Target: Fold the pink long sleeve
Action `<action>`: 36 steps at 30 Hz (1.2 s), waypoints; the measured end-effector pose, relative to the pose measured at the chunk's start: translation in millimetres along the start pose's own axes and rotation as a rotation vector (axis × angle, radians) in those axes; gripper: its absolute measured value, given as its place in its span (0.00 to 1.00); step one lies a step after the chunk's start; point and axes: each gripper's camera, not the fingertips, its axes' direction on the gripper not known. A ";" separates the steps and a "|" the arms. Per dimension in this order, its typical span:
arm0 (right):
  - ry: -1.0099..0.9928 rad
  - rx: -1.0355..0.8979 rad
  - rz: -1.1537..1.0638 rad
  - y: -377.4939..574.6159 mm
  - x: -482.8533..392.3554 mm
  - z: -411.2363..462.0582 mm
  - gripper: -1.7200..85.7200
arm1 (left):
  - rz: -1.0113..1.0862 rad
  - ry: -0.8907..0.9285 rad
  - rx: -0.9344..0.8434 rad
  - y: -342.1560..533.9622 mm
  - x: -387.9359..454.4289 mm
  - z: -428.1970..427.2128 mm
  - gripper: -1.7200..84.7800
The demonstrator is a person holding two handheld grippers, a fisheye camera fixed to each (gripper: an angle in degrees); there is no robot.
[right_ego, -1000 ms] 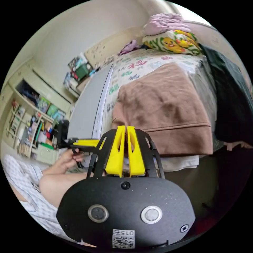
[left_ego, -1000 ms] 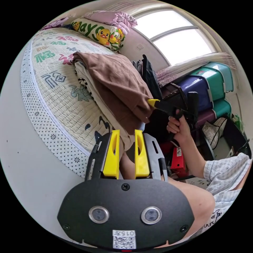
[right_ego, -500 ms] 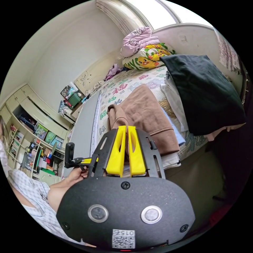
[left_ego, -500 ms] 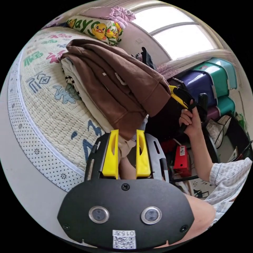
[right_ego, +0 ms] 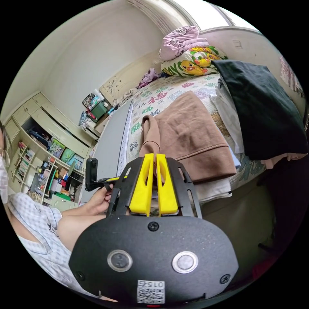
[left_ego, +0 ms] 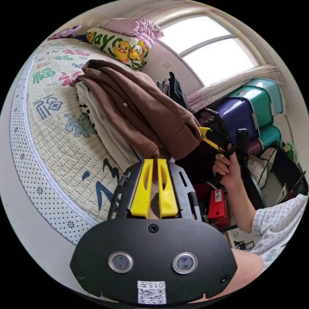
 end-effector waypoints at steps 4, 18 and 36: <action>-0.156 -0.006 -0.032 2.5 -4.6 -7.5 0.02 | -0.045 0.145 0.050 6.6 -47.2 0.1 0.02; -0.807 0.201 -0.511 -43.6 -225.6 -124.2 0.02 | 0.498 0.422 0.621 93.7 -22.9 -256.8 0.01; -0.731 0.363 -0.203 -158.6 -275.4 -69.3 0.02 | -0.157 -0.120 1.151 323.5 -337.5 -567.9 0.01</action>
